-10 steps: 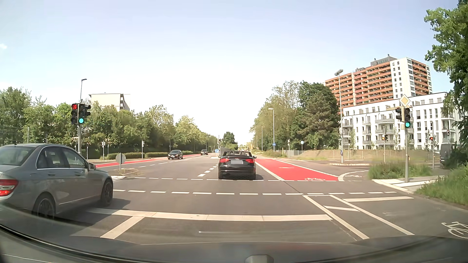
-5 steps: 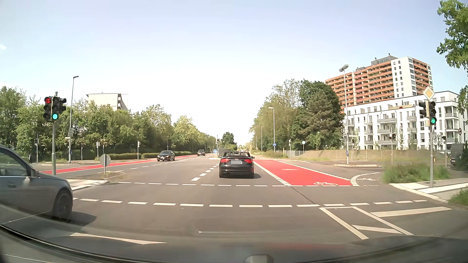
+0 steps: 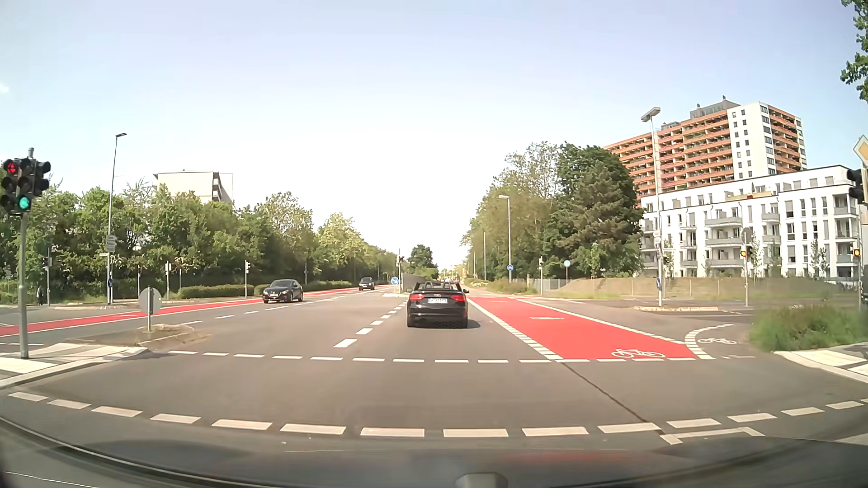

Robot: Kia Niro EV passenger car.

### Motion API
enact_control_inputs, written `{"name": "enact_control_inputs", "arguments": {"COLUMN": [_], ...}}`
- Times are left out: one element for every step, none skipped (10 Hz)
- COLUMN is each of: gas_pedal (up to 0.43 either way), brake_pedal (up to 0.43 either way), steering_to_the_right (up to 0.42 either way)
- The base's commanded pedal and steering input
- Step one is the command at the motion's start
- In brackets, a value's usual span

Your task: Follow the waypoints while adhering to traffic rules and regulations

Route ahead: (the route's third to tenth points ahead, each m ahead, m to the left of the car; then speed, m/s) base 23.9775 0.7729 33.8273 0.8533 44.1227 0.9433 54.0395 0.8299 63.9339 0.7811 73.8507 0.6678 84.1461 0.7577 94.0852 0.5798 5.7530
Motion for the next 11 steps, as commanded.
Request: {"name": "enact_control_inputs", "arguments": {"gas_pedal": [0.370,0.350,0.319,0.319,0.319,0.319,0.319,0.319,0.319,0.319,0.299], "brake_pedal": [0.000,0.000,0.000,0.000,0.000,0.000,0.000,0.000,0.000,0.000,0.000], "steering_to_the_right": [0.001,0.001,0.001,0.001,0.001,0.001,0.001,0.001,0.001,0.001,0.001]}}
